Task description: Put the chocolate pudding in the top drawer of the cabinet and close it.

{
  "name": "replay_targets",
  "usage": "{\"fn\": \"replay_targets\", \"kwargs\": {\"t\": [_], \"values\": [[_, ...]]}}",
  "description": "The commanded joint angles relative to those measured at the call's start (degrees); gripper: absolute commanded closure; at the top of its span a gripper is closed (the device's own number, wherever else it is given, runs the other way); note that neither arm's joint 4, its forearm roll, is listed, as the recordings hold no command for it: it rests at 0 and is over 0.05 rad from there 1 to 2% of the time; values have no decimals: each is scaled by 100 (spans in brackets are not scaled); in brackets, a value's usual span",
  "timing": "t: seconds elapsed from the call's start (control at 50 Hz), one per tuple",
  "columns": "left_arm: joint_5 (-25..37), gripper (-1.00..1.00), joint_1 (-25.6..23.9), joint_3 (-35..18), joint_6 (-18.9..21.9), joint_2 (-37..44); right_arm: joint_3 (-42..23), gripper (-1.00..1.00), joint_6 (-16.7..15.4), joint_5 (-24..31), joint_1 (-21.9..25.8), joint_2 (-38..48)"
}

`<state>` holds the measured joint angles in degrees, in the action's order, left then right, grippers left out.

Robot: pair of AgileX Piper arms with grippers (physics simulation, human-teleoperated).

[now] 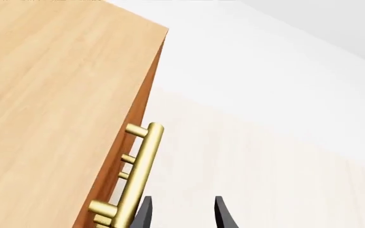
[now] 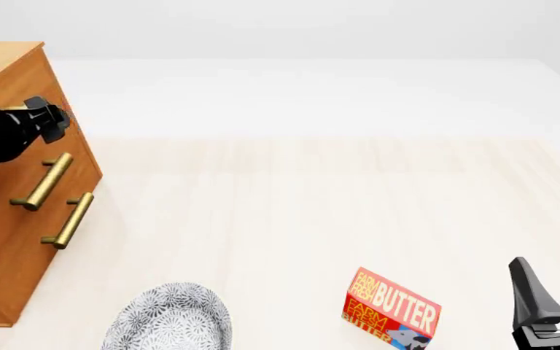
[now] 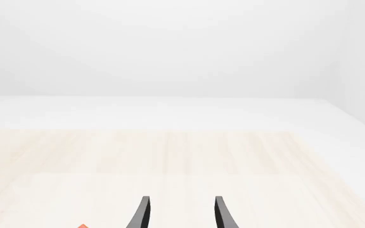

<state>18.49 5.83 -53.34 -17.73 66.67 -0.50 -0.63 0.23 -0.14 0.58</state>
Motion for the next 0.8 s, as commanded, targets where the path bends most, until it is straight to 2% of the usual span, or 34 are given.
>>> {"fn": "replay_targets", "kwargs": {"t": [0.02, 0.12, 0.54, 0.8], "values": [[129, -100, 266, 42, 66, -155, 0, -100, 0, 0, 0, 0], [144, -100, 448, 119, 150, -201, 0, -100, 0, 0, 0, 0], [297, -100, 409, 11, 176, -407, 0, -100, 0, 0, 0, 0], [771, -100, 332, -359, 389, -730, 0, -100, 0, 0, 0, 0]]}}
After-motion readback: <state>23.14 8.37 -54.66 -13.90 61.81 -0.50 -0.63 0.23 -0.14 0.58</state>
